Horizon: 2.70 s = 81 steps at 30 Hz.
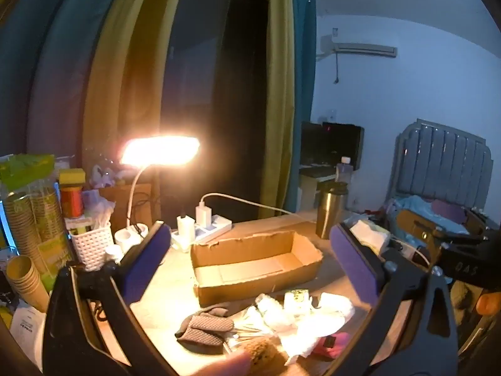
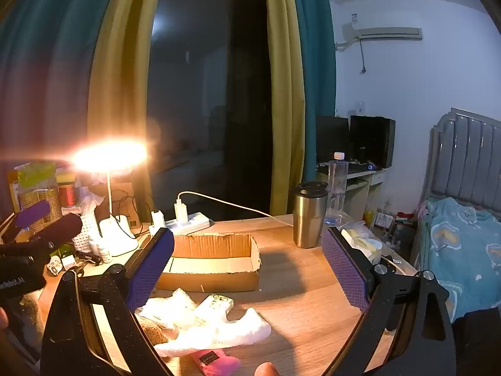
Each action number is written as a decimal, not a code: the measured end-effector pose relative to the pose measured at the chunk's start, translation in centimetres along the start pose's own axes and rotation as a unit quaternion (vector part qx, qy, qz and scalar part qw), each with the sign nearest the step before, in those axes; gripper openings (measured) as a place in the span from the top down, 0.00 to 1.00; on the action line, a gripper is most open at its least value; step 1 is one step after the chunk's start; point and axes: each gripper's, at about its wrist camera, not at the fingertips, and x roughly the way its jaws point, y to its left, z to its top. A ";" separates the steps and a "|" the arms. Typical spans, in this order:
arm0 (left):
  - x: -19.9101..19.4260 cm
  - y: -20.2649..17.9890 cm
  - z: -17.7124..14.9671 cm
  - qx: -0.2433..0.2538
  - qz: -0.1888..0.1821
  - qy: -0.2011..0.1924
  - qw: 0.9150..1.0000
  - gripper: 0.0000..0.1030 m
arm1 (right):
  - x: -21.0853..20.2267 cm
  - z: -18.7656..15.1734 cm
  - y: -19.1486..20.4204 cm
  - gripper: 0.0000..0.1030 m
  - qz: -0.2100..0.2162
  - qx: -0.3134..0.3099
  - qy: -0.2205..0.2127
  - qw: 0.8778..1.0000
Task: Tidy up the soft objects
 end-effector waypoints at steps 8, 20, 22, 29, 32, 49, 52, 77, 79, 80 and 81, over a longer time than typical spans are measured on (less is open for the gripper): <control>-0.6 0.5 -0.2 0.032 0.008 -0.010 0.999 0.00 | 0.3 0.0 0.0 0.06 0.000 -0.003 0.003 1.000; 0.0 -0.1 0.3 0.016 0.002 0.004 1.000 0.00 | 0.5 -0.1 -0.1 0.06 0.004 -0.001 0.005 1.000; 0.1 0.0 0.3 0.012 0.002 0.007 1.000 0.00 | 0.6 -0.1 0.0 0.06 0.004 -0.001 0.006 1.000; 0.3 0.6 -0.1 0.001 0.008 0.015 1.000 0.01 | 0.6 -0.2 -0.1 0.06 0.005 0.000 0.006 1.000; 0.4 0.7 -0.2 0.000 0.001 0.020 1.000 0.01 | 0.6 -0.2 -0.1 0.06 0.004 -0.001 0.004 1.000; 0.0 0.9 -0.1 0.001 0.003 0.015 1.000 0.01 | 0.4 -0.1 0.0 0.06 0.006 -0.002 0.004 1.000; 0.0 0.8 0.0 0.001 0.002 0.016 1.000 0.01 | 0.4 -0.1 0.0 0.06 0.006 -0.002 0.004 1.000; -0.5 0.6 0.1 0.006 -0.011 0.019 1.000 0.01 | 0.3 0.0 -0.1 0.06 0.005 0.001 0.004 1.000; -0.5 0.5 0.1 0.006 -0.012 0.019 1.000 0.01 | 0.3 0.0 -0.1 0.06 0.005 0.001 0.004 1.000; -0.5 0.5 0.1 0.005 -0.012 0.019 1.000 0.01 | 0.3 0.0 -0.1 0.06 0.005 0.002 0.004 1.000; -0.5 0.5 0.1 0.005 -0.012 0.019 1.000 0.00 | 0.3 0.0 -0.1 0.06 0.005 0.002 0.004 1.000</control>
